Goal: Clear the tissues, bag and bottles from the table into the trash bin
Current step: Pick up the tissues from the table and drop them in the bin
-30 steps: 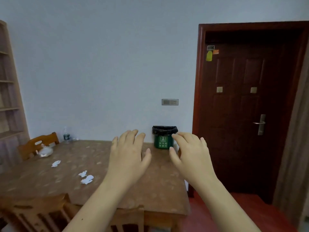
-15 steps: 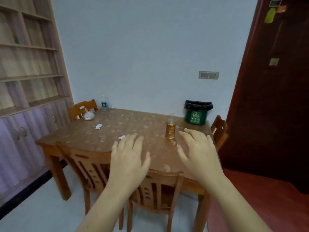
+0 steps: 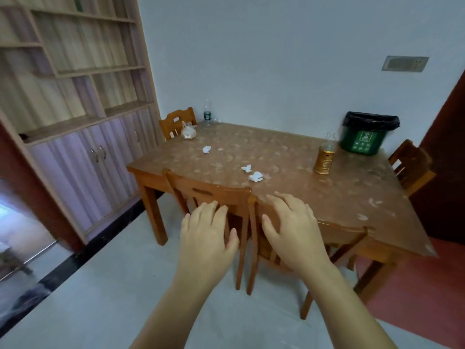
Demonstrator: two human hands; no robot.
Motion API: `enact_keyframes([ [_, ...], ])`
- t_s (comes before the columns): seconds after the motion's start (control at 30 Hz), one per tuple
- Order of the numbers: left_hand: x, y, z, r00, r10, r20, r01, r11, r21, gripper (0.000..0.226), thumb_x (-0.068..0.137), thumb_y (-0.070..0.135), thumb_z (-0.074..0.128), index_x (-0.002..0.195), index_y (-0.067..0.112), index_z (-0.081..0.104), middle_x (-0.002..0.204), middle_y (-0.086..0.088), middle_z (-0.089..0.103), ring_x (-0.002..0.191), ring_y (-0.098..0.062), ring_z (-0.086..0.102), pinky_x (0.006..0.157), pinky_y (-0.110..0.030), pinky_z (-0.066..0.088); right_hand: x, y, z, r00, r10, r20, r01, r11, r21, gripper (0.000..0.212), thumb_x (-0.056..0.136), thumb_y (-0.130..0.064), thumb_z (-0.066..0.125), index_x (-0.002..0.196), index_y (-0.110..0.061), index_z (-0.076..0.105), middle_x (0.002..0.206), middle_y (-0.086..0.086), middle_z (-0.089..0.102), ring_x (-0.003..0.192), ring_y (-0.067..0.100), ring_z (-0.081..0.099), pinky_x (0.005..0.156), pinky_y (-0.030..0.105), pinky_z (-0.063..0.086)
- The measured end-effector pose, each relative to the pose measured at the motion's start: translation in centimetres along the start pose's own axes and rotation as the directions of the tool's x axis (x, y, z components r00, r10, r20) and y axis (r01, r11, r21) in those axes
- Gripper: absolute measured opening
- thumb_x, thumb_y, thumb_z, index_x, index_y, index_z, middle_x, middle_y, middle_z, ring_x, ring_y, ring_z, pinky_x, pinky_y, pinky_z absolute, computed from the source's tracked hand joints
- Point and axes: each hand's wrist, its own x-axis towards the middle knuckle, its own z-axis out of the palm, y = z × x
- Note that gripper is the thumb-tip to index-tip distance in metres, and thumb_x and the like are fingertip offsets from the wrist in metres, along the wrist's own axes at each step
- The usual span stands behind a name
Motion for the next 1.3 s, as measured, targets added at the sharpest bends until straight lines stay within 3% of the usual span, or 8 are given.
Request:
enact_keyframes([
  [0.27,0.0,-7.0,1.3,0.997,-0.075,-0.003,0.075,0.997,-0.035,0.040,0.075,0.022,0.069,0.112,0.008,0.061,0.115,-0.013,0.064,0.110,-0.032,0.058,0.090,-0.056,0.047,2.3,-3.3,6.2,0.994,0.008,0.106,-0.011,1.000,0.022,0.039,0.086,-0.023,0.056,0.123,-0.014,0.053,0.127,0.007,0.055,0.121,0.024,0.044,0.102,0.051,0.033],
  [0.5,4.9,-11.5,6.3,0.993,-0.097,0.061,0.101,0.993,-0.068,0.039,0.078,0.027,0.059,0.113,0.008,0.060,0.115,-0.012,0.064,0.111,-0.031,0.057,0.094,-0.051,0.045,7.4,-1.5,12.2,0.989,0.090,0.119,-0.093,0.996,0.018,0.039,0.085,-0.024,0.056,0.123,-0.014,0.053,0.127,0.005,0.055,0.121,0.023,0.044,0.103,0.047,0.034],
  [0.73,15.2,-12.6,12.2,0.991,0.009,0.133,-0.002,0.998,-0.056,0.040,0.079,0.029,0.052,0.113,0.009,0.060,0.118,-0.010,0.062,0.116,-0.029,0.053,0.099,-0.048,0.038,15.0,2.2,16.8,0.976,0.178,0.123,-0.182,0.983,0.016,0.037,0.085,-0.023,0.056,0.121,-0.013,0.054,0.124,0.006,0.056,0.117,0.024,0.046,0.101,0.048,0.035],
  [0.97,20.9,-14.4,18.0,0.950,0.040,0.310,-0.007,0.994,-0.108,0.041,0.086,0.030,0.049,0.125,0.015,0.051,0.134,-0.004,0.050,0.128,-0.024,0.039,0.110,-0.045,0.025,20.2,5.6,20.8,0.951,0.269,0.153,-0.267,0.963,-0.034,0.039,0.083,-0.019,0.058,0.121,-0.011,0.055,0.122,0.011,0.057,0.115,0.029,0.048,0.099,0.054,0.036],
  [1.17,27.3,-17.3,23.2,0.951,0.081,0.300,-0.047,0.992,-0.118,0.038,0.078,0.027,0.053,0.111,0.011,0.060,0.125,-0.012,0.058,0.121,-0.032,0.049,0.102,-0.053,0.032,25.0,8.1,24.6,0.931,0.350,0.101,-0.347,0.937,-0.049,0.039,0.080,-0.016,0.063,0.118,-0.009,0.057,0.115,0.013,0.061,0.107,0.032,0.052,0.091,0.053,0.042],
  [1.3,32.1,-19.9,26.6,0.914,0.146,0.379,-0.069,0.975,-0.210,0.040,0.087,0.028,0.048,0.124,0.014,0.051,0.140,-0.009,0.043,0.133,-0.027,0.032,0.111,-0.047,0.017,28.9,9.6,28.4,0.903,0.424,0.069,-0.419,0.904,-0.083,0.038,0.079,-0.015,0.064,0.116,-0.008,0.058,0.115,0.014,0.061,0.106,0.033,0.054,0.090,0.049,0.044],
])
